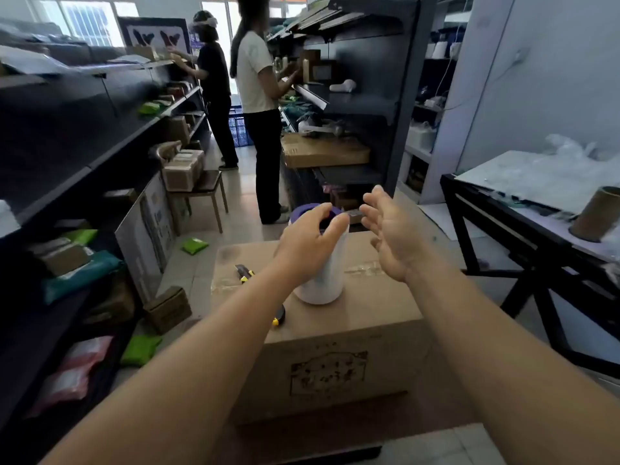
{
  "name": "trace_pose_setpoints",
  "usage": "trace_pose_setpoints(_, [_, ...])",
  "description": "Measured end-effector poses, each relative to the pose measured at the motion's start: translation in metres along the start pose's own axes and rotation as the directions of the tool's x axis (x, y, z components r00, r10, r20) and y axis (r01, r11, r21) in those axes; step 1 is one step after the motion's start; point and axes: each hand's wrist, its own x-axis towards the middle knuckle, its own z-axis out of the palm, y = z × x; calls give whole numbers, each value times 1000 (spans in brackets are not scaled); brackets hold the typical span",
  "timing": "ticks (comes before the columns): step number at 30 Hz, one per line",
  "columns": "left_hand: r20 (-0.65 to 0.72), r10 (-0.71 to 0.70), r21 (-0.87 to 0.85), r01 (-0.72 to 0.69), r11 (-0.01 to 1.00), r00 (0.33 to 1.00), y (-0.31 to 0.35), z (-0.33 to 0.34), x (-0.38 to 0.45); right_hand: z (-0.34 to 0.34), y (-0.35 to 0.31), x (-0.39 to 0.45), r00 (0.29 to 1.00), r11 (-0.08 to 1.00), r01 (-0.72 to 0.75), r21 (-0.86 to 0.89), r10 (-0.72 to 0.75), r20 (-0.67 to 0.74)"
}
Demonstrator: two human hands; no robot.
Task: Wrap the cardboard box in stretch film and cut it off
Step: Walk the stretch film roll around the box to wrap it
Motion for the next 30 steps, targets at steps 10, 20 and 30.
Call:
trace_pose_setpoints(10, [51,30,680,-57,731,998,-24,16,13,-8,39,41,985,985,-170,-7,170,22])
trace_pose_setpoints(20, [92,-86,770,-16,638,992,-20,18,32,-13,60,97,920,931,-353,89,329,213])
trace_pose_setpoints(30, [80,-184,822,39,568,980,-10,29,40,-6,86,127,893,880,-394,265,298,338])
